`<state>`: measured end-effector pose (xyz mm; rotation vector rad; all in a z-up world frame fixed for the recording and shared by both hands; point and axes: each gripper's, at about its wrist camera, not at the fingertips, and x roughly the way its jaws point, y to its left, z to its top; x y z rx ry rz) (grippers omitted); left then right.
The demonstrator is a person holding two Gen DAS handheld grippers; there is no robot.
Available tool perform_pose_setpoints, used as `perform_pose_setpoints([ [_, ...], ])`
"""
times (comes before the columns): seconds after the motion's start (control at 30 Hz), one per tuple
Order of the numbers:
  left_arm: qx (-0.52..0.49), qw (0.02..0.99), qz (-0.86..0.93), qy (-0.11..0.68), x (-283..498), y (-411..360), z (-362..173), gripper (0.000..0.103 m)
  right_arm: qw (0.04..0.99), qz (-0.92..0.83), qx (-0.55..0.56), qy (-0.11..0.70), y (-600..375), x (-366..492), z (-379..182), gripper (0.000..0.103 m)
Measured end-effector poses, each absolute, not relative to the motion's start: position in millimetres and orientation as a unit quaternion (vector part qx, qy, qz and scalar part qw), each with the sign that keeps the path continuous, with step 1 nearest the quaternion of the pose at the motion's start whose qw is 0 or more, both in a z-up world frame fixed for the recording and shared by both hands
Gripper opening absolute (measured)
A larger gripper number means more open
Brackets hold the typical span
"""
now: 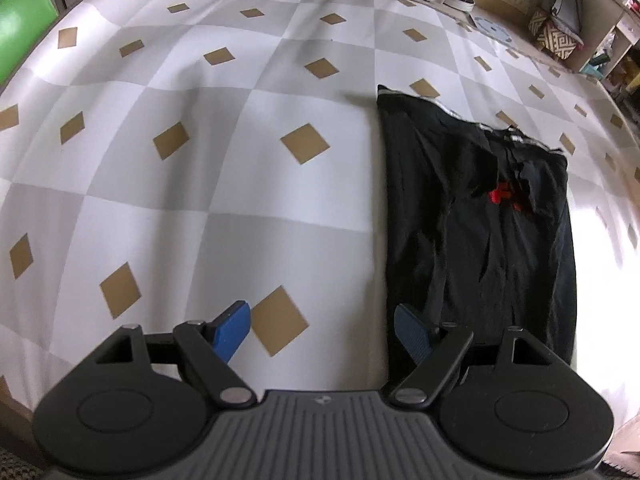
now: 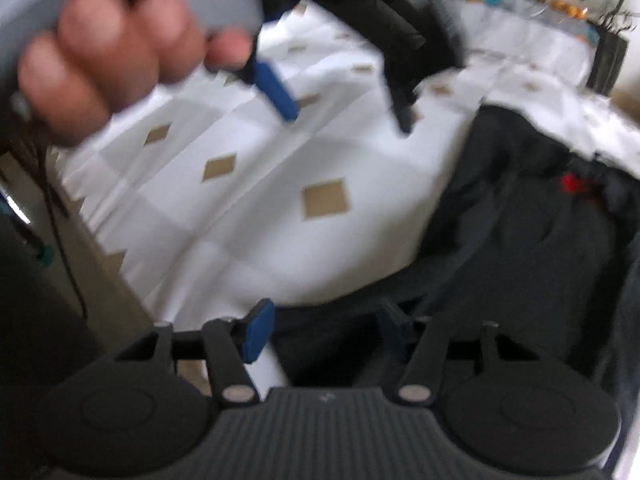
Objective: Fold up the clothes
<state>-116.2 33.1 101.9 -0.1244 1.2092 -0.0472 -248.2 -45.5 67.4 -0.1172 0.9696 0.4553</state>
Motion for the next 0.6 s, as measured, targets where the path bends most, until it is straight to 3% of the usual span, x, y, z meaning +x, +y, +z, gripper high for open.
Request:
perform_pose_setpoints([
  [0.43,-0.072,0.828,-0.026,0.555,-108,33,113,0.078,0.834,0.193,0.074,0.512,-53,-236,44,0.05],
  [0.6,-0.068,0.828,-0.025,0.556,-106,33,111,0.078,0.84,0.198,0.048,0.503,-39,-234,40,0.051],
])
